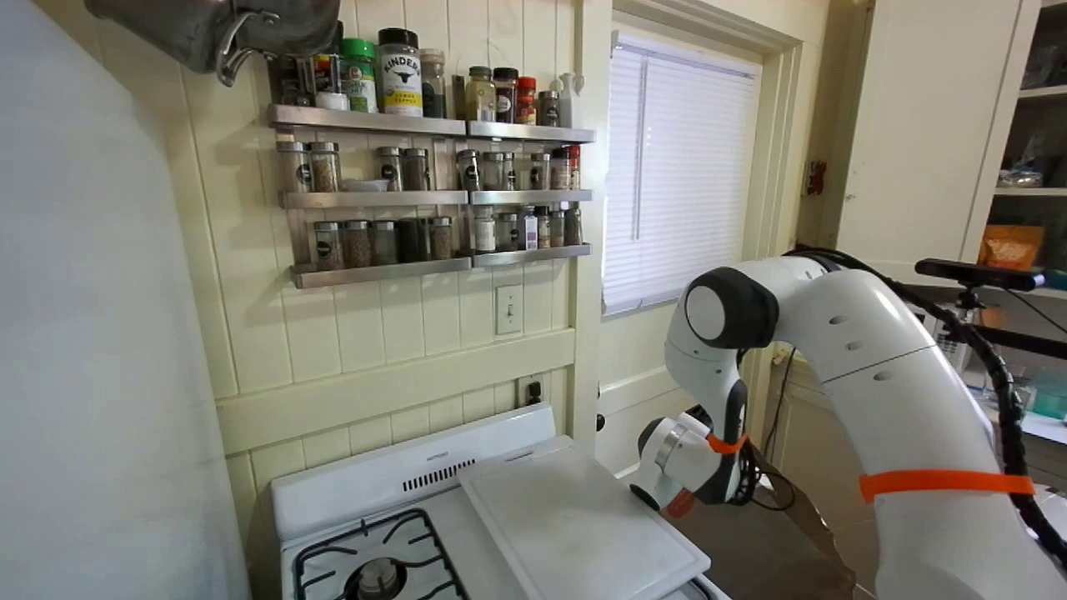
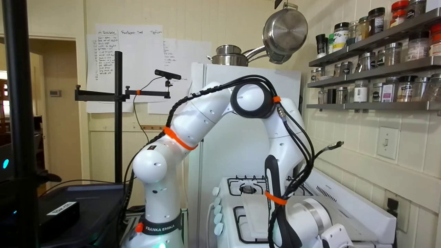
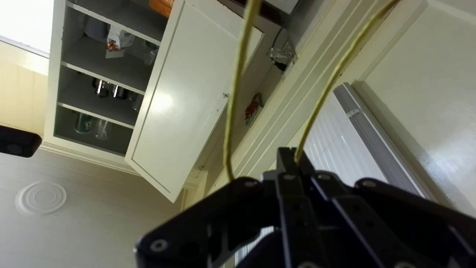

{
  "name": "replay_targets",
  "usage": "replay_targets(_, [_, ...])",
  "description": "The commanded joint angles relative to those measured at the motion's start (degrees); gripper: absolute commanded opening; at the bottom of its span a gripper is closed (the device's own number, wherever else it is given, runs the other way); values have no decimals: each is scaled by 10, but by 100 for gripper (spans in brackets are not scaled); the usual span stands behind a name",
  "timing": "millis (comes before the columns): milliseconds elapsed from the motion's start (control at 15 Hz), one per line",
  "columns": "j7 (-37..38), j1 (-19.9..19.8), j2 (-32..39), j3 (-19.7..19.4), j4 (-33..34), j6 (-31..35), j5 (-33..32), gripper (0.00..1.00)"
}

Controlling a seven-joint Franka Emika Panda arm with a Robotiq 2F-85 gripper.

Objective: Pick up the paper bag and place it to the immediate right off the stove

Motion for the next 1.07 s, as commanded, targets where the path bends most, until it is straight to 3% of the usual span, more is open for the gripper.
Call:
replay_targets(0, [-3, -3, 43, 12, 54, -24, 38, 1])
replay_targets(1000, [70, 3, 60, 22, 175, -63, 164, 1])
